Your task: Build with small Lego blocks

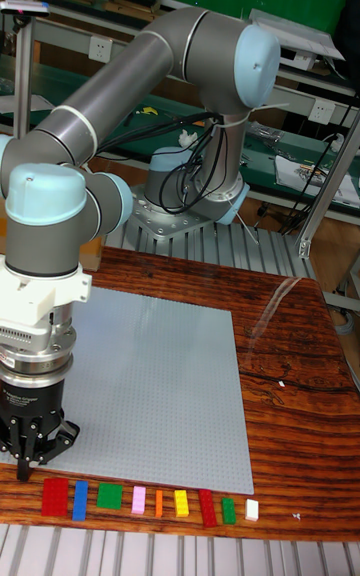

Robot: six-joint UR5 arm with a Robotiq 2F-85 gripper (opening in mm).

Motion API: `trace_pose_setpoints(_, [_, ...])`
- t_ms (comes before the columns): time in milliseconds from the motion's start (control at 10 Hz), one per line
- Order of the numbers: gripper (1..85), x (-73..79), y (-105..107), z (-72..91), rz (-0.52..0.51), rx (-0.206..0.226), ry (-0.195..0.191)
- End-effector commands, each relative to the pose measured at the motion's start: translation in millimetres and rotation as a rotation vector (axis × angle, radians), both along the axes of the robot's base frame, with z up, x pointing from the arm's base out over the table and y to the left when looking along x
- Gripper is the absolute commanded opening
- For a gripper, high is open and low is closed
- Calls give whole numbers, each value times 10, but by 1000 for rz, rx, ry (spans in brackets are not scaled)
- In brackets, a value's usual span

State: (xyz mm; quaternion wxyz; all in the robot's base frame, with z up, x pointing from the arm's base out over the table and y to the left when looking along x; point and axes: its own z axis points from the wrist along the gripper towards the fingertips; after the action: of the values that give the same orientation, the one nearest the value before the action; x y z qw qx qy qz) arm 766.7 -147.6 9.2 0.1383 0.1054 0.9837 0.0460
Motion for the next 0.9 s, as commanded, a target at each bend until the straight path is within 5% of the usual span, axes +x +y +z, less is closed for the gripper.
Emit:
trace_pose_setpoints(0, [10, 10, 8, -5, -6, 19, -13])
trace_pose_setpoints(800, [10, -133, 23, -34, -3, 41, 11])
